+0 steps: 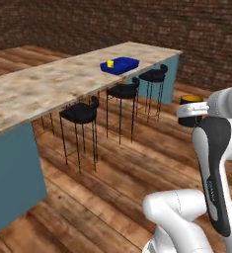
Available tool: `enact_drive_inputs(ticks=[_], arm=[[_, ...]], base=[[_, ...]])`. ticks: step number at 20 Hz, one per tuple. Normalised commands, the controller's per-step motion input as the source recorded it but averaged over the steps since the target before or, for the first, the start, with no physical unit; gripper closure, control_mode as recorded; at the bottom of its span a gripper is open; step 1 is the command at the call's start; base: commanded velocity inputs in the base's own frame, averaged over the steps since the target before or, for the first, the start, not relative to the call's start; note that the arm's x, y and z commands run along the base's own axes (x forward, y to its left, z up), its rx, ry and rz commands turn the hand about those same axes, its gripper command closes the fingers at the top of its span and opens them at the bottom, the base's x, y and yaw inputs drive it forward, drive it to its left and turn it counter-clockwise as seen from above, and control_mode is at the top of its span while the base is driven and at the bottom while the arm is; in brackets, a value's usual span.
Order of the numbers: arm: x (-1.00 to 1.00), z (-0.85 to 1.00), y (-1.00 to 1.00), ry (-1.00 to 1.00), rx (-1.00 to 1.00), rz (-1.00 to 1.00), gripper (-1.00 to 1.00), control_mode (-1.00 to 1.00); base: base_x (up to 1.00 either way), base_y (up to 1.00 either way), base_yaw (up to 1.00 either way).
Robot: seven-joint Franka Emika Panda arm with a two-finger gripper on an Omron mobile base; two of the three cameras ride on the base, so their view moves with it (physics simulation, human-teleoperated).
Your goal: There is a tray on the dining counter. Grab the cup, mug, and pitcher and place them on the tray. The pitcher may be placed next to the tray if it cannot fit the tray.
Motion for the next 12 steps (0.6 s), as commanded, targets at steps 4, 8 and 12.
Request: enact_drive_inputs(ticks=[4,8,12], arm=[[0.0,0.0,0.0,0.0,0.0,0.0,1.0,1.0],[0.0,0.0,0.0,0.0,0.0,0.0,1.0,1.0],[0.0,0.0,0.0,0.0,0.0,0.0,1.0,1.0]], base=[[0.77,-0.75,0.57],[0.7,-0.71,0.52],[0.67,-0.68,0.48]])
